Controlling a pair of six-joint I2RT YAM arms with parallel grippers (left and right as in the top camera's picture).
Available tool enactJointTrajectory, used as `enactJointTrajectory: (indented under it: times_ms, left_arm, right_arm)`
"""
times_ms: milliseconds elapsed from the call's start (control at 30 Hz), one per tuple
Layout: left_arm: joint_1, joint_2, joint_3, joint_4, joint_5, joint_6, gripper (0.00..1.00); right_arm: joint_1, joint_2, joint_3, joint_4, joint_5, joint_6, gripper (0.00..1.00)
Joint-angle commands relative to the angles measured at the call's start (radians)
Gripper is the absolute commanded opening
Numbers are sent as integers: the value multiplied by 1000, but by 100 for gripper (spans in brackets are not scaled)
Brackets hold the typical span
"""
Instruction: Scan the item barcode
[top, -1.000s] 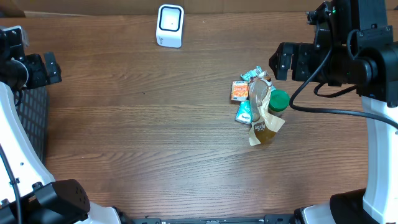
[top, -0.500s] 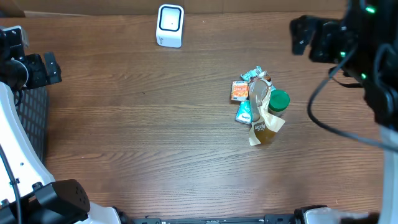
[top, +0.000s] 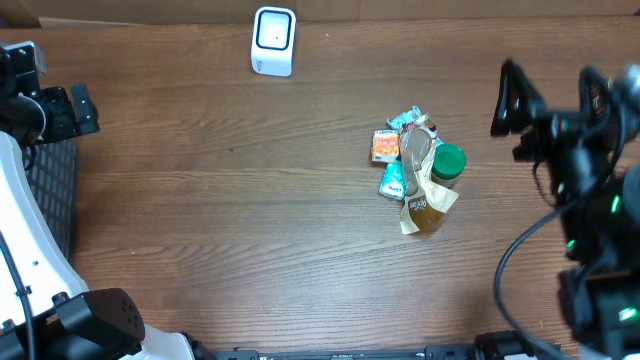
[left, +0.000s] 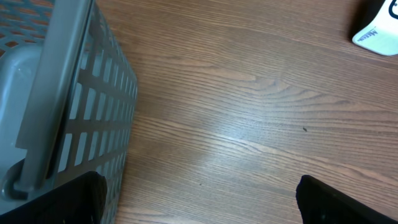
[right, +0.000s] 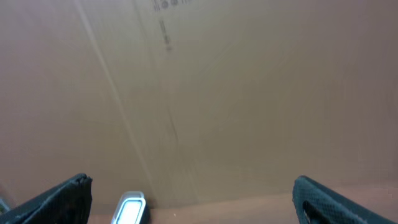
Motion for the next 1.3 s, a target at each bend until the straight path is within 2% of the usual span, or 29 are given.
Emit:
enactJointTrajectory:
  times_ms: [0,133,233,400,567,733,900,1033,1133,1267]
  left_arm:
    - [0,-1,8,1,2,26,100]
    - [0,-1,8,1,2,26,100]
    - [0,-1,8,1,2,26,100]
    - [0,-1,8,1,2,26,100]
    - [0,-1,8,1,2,26,100]
    - [-1,-1,9,1,2,26,100]
    - [-1,-1,8,1,2,26,100]
    - [0,-1,9,1,2,26,100]
    - [-2,-1,8,1,2,26,100]
    - [-1,-1,8,1,2,26,100]
  right_arm:
    - [-3,-144,-238,177,0,61,100]
    - [-3,-275,-460,321,0,111,100]
    - [-3,-360,-597,365,0,170,100]
    - [-3,-519,-800,386,0,280,100]
    - [-3,-706,-984,387,0,316,100]
    - [-3,-809,-1085,390,0,349,100]
    - [-3,-808,-1092,335,1,364,100]
    - [-3,-808,-1092,196,-2,352,100]
    - [-3,-808,-1092,197,-3,299,100]
    - [-3,-808,-1092,198,-3,299,100]
